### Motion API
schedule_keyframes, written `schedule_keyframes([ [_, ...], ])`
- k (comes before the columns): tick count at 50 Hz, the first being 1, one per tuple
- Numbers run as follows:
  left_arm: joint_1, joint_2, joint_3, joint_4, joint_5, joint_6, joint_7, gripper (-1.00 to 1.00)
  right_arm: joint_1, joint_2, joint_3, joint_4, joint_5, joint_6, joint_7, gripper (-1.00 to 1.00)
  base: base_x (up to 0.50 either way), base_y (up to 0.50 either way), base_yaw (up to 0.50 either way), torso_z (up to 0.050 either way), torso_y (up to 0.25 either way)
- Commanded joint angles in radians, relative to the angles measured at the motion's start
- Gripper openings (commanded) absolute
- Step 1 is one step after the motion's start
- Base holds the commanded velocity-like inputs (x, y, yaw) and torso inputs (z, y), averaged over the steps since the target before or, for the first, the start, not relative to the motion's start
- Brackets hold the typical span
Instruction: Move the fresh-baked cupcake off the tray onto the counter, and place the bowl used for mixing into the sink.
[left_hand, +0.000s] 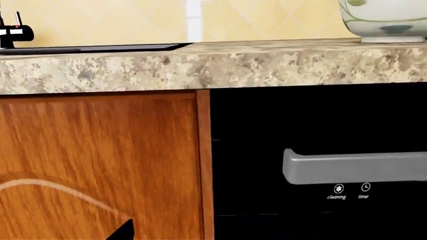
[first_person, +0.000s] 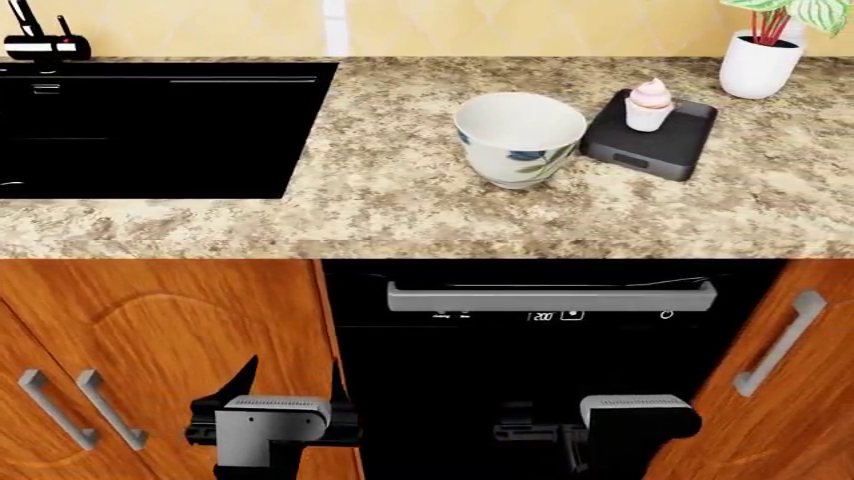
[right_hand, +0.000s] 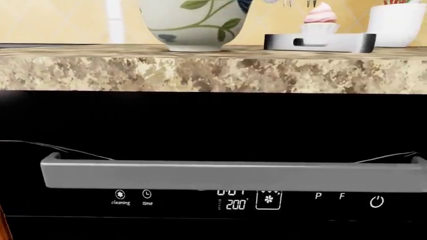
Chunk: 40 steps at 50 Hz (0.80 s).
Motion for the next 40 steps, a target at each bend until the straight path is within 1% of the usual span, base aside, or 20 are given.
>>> schedule_keyframes([
  [1,0.000,-0.005,0.006,0.000,-0.005,0.002,-0.005,1.00,0.003,0.004,-0.007,0.004,0.005,-0.002,0.005,1.00,0.00,-0.21,0.00,0.000,0.000],
  [40,-0.005,-0.020,0.024,0.001,-0.021,0.006,-0.023,1.00,0.004,0.020,-0.027,0.002,0.019,-0.007,0.023,1.00,0.00,-0.21,0.00,0.000,0.000],
])
